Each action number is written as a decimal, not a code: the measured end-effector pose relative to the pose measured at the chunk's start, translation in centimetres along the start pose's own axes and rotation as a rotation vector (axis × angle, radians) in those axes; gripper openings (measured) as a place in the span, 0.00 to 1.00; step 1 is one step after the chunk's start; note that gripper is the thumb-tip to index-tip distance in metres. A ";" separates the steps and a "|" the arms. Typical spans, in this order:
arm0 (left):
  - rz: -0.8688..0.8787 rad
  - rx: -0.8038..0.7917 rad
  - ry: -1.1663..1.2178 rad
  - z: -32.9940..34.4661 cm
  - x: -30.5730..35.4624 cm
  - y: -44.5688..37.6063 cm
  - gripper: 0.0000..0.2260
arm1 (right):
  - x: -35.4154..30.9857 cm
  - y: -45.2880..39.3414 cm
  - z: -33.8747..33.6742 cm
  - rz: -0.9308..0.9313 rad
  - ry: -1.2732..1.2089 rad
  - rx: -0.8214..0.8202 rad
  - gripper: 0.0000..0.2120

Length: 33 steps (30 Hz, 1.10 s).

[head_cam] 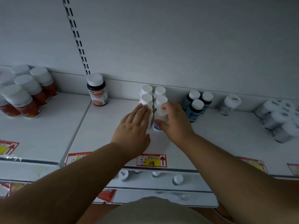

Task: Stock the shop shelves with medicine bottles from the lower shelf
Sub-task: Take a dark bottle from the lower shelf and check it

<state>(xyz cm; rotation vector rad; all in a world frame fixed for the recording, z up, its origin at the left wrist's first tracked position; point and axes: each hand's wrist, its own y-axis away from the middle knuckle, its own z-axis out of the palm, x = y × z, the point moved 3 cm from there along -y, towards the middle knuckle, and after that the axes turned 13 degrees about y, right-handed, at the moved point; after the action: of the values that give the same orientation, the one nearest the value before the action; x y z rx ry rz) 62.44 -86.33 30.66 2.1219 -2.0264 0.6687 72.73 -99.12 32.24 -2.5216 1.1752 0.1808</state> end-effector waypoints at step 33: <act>-0.077 -0.096 0.312 -8.8 -19.7 30.4 0.27 | -30.3 18.1 9.6 0.165 -0.216 -0.142 0.17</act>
<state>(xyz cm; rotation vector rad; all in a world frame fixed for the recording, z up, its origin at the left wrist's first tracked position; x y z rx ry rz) 30.88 -67.51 24.34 1.8948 -1.7665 0.8144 39.66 -84.65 26.47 -2.4453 1.3215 0.5820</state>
